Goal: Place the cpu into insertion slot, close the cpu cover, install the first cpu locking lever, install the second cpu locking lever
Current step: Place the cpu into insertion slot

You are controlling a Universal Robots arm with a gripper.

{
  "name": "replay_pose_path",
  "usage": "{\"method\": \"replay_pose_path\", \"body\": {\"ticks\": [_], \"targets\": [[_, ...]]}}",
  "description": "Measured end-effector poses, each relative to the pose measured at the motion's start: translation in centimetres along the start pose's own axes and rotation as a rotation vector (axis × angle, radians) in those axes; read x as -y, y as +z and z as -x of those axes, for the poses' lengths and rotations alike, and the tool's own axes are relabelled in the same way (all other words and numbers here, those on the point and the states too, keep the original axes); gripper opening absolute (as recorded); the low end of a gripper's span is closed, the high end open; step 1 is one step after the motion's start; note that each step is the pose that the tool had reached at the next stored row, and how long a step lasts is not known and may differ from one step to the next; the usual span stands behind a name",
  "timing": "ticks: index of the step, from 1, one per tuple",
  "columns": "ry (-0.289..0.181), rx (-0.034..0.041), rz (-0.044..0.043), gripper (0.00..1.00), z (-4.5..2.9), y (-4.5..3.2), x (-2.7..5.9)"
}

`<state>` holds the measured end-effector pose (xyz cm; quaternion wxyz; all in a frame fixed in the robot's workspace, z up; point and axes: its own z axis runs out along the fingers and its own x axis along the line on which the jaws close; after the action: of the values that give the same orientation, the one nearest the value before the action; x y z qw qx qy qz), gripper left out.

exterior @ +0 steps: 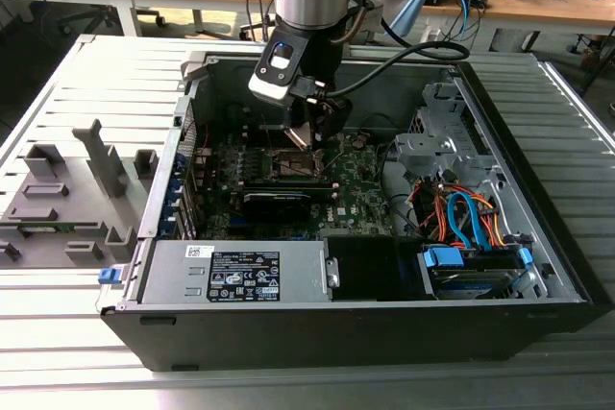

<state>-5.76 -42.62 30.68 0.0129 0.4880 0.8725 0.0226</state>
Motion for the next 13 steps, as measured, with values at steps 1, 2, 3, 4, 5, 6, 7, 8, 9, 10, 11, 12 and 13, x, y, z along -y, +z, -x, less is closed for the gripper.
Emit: {"method": "replay_pose_path", "body": {"ticks": [1, 2, 3, 4, 5, 6, 7, 8, 9, 10, 11, 12, 13], "targets": [[0.003, 0.0004, -0.0002, 0.54, 0.00, 0.00, 0.00], [0.006, 0.0013, -0.0006, 0.54, 0.00, 0.00, 0.00], [0.008, 0.0017, -0.0008, 0.54, 0.00, 0.00, 0.00], [0.010, 0.0021, -0.0009, 0.54, 0.00, 0.00, 0.00], [0.012, 0.0025, -0.0011, 0.54, 0.00, 0.00, 0.00], [0.014, 0.0029, -0.0013, 0.54, 0.00, 0.00, 0.00], [0.018, 0.0034, -0.0015, 0.54, 0.00, 0.00, 0.00], [0.020, 0.0037, -0.0016, 0.54, 0.00, 0.00, 0.00], [0.021, 0.0040, -0.0018, 0.54, 0.00, 0.00, 0.00], [0.025, 0.0048, -0.0021, 0.54, 0.00, 0.00, 0.00], [0.028, 0.0052, -0.0023, 0.54, 0.00, 0.00, 0.00], [0.030, 0.0056, -0.0025, 0.54, 0.00, 0.00, 0.00], [0.032, 0.0060, -0.0027, 0.54, 0.00, 0.00, 0.00]]}}
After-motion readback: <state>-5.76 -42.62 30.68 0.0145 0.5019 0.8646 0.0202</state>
